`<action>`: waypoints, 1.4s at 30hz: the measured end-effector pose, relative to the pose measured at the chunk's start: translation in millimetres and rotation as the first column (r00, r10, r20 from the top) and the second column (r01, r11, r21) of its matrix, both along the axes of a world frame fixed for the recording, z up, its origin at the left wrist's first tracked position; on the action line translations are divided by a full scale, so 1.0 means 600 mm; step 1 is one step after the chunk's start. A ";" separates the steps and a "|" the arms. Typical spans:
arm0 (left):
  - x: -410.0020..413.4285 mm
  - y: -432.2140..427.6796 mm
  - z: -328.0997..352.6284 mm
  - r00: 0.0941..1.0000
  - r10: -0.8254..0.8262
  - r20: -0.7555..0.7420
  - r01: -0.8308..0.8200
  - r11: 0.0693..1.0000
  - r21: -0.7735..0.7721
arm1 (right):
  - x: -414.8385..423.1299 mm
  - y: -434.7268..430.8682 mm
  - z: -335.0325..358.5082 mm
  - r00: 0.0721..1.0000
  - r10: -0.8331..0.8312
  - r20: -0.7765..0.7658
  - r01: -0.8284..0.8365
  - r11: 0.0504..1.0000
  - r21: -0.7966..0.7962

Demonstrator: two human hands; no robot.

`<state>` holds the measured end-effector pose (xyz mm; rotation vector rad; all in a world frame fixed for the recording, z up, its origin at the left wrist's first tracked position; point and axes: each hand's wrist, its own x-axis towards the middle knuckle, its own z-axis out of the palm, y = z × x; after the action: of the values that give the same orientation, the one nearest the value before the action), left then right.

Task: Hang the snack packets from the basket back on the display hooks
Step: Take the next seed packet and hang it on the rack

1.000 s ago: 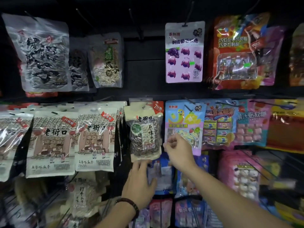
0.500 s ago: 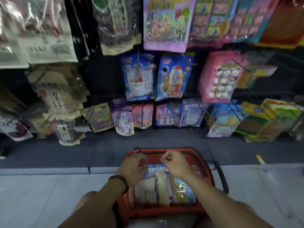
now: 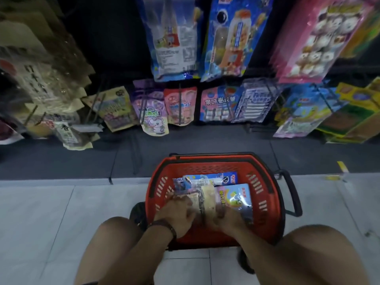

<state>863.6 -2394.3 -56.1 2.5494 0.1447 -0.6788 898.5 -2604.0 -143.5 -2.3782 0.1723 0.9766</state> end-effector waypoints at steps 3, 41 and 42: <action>0.001 0.001 -0.005 0.999 0.053 -0.001 -0.053 0.997 -0.051 | 0.021 0.008 0.005 0.994 0.088 -0.067 -0.089 0.996 -0.002; -0.055 -0.051 0.473 0.834 0.534 0.140 -0.159 0.475 -0.866 | 0.007 -0.065 0.624 0.933 -0.259 0.249 -0.049 0.593 0.804; -0.052 -0.053 0.478 0.776 0.588 0.231 -0.191 0.567 -0.801 | 0.007 -0.055 0.635 0.911 -0.298 0.286 -0.052 0.604 0.796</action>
<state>832.1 -2426.2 230.9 1.6849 0.2218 0.1177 902.8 -2636.7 237.4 -1.6201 -0.2189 0.3380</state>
